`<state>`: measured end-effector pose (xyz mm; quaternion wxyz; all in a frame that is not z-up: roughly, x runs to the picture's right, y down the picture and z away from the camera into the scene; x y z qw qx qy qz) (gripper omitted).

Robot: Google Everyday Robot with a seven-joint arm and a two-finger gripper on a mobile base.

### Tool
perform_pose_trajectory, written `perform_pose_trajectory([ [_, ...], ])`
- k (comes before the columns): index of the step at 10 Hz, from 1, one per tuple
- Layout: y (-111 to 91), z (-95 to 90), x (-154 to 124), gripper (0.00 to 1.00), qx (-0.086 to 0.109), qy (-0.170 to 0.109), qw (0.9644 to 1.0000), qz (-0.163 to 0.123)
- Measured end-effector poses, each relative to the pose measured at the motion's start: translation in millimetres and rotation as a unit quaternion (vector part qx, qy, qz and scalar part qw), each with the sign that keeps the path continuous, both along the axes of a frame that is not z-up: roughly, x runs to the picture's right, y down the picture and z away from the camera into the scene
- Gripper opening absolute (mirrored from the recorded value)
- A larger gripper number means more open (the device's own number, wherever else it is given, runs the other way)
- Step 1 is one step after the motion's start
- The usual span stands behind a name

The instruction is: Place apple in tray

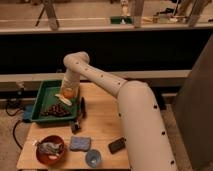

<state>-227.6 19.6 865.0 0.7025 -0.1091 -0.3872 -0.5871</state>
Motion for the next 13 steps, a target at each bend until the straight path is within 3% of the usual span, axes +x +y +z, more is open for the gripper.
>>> perform_pose_trajectory([
  [4, 2.3, -7.0, -4.6, 0.72, 0.006, -0.023, 0.9997, 0.000],
  [5, 2.1, -7.8, -4.8, 0.78, 0.007, -0.025, 0.9997, 0.000],
  [13, -3.9, -3.5, 1.3, 0.80, 0.015, -0.020, 0.9995, 0.018],
])
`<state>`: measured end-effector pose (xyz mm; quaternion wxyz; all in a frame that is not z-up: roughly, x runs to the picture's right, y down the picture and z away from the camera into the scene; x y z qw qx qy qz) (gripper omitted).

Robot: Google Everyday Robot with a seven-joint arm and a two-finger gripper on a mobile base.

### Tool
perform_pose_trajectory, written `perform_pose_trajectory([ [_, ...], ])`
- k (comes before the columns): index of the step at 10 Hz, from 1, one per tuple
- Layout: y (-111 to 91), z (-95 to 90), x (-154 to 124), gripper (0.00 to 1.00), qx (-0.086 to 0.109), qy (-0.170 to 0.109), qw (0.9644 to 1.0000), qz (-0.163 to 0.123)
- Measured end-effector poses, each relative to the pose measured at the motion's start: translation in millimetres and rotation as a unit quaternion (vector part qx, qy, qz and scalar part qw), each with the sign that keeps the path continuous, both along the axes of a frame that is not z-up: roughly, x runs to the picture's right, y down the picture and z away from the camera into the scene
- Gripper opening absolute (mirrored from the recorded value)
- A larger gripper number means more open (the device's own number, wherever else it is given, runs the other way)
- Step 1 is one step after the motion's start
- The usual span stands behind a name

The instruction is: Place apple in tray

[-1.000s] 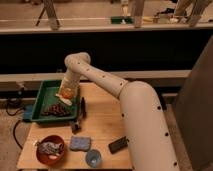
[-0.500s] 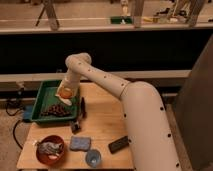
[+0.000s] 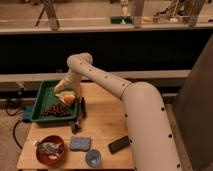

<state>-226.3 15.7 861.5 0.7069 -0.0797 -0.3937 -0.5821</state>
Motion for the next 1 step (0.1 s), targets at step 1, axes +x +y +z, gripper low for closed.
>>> perform_pose_trajectory([
  [1, -1.7, -0.7, 2.0, 0.80, 0.007, 0.003, 1.0000, 0.003],
])
